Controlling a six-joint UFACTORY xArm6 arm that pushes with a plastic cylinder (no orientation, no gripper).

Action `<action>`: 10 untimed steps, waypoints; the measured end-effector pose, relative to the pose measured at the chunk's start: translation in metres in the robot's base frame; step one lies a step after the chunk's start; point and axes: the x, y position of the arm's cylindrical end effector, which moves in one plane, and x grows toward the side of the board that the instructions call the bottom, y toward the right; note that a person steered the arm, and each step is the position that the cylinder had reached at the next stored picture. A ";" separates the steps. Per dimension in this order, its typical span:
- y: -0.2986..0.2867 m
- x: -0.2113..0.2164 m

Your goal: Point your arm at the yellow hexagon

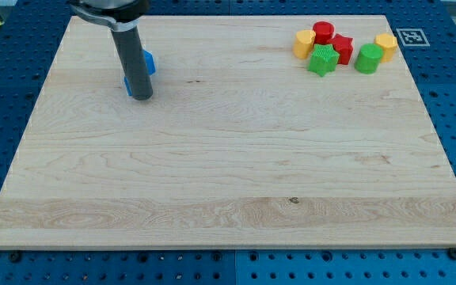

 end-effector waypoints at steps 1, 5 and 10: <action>0.004 0.000; 0.139 -0.137; 0.385 -0.140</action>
